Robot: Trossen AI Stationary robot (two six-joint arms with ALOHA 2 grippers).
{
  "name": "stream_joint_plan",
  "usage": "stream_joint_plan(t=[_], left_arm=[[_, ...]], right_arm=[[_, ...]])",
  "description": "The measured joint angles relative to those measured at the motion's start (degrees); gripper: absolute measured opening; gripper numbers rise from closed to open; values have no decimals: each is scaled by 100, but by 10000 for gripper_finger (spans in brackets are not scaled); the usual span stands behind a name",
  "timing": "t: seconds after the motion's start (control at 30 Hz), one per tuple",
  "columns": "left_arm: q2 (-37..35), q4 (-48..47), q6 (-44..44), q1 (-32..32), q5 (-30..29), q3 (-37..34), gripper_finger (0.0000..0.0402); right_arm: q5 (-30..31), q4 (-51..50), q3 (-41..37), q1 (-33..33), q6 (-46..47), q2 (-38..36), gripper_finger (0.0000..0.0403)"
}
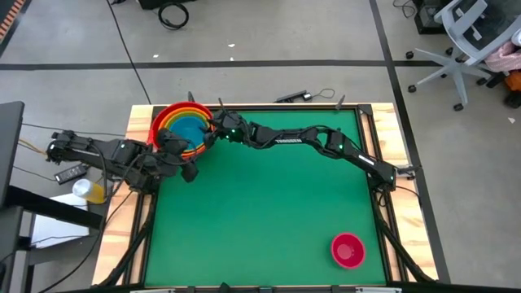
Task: Nest bowls inside each other
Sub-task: Stack the small red bowl on top of the blue bowl
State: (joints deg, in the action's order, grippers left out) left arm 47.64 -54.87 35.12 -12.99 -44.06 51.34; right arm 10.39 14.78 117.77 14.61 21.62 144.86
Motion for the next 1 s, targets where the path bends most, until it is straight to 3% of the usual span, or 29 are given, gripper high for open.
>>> stream_joint_plan(t=[0.1,0.27,0.43,0.57,0.8,0.9,1.0], left_arm=[[73,-11,177,-13,-63,-135,292],[74,246,457,-121,-86,-691,292],[73,650,867,-410,-102,-1250,292],[72,1221,1025,-683,-153,-1561,292],[75,2360,815,-954,-436,-1918,292],[75,3395,333,-955,-431,-2197,292],[109,4809,-345,-950,-197,-2627,292]], right_arm=[[-211,-428,-2,0,-291,-122,224],[-1157,-1383,-4,-88,-843,-621,220],[-1193,-2245,-359,-343,-1394,-1442,220],[-1292,-2403,-1390,-493,-1510,-2371,220],[-990,-2012,-3889,-834,-1420,-4395,219],[-880,-2168,-4768,-1038,-1292,-5101,219],[-999,-2930,-5314,-1229,-1280,-5695,219]])
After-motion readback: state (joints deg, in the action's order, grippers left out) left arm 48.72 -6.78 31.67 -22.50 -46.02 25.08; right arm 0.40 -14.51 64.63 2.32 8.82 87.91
